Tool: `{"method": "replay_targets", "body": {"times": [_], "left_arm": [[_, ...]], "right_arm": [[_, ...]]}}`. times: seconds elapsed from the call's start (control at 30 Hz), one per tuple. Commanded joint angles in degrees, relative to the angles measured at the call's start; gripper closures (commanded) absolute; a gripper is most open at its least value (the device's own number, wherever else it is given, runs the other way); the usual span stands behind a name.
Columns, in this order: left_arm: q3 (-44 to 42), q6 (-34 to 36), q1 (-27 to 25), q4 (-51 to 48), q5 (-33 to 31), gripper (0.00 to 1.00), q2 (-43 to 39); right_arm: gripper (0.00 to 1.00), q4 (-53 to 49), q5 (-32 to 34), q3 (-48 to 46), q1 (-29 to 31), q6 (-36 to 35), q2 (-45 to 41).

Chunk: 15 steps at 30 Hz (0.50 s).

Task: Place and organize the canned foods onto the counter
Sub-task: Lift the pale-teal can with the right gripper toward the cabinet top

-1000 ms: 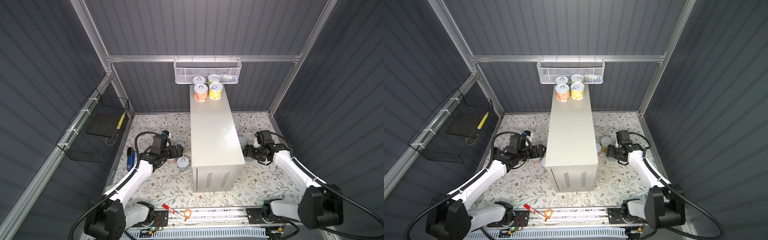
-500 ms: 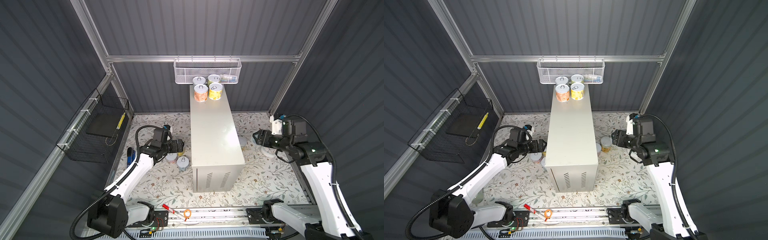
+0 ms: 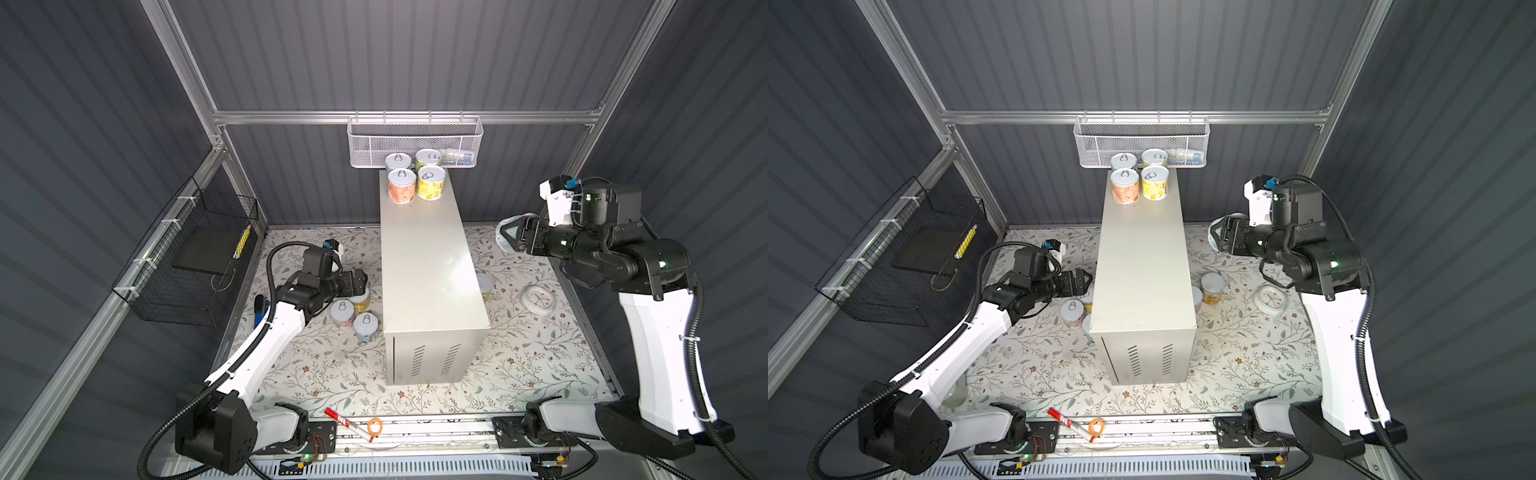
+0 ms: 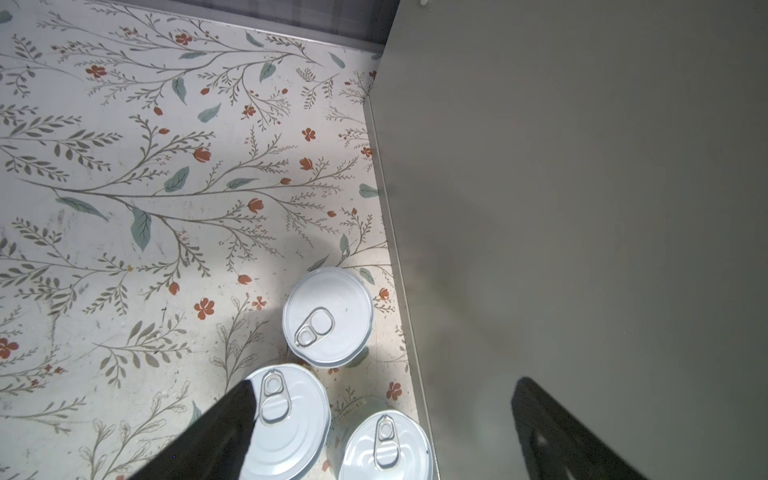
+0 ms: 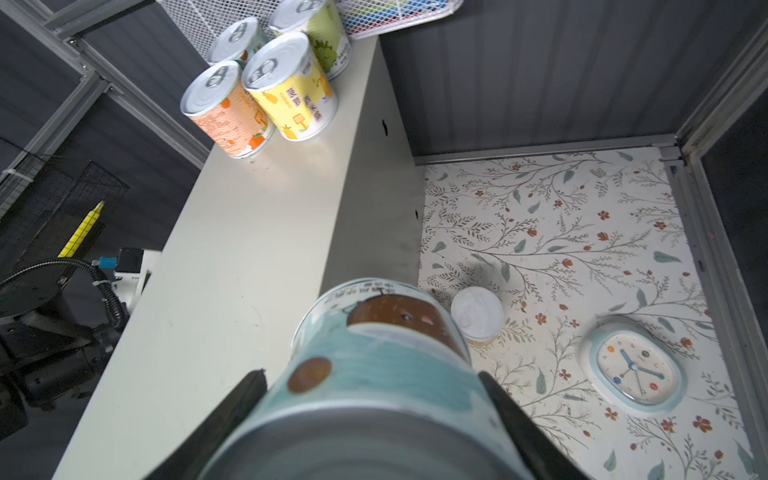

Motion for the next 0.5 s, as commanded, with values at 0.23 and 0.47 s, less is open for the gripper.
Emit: {"method": "replay_targets", "body": {"times": [0.23, 0.47], "left_arm": [[3.4, 0.9, 0.4, -0.5, 1.8, 0.03, 0.6], [2.5, 1.0, 0.4, 0.2, 2.1, 0.03, 0.3]], "right_arm": [[1.0, -18.2, 2.9, 31.8, 12.5, -3.4, 19.4], [1.0, -20.2, 10.5, 34.2, 19.4, -2.8, 24.3]]}}
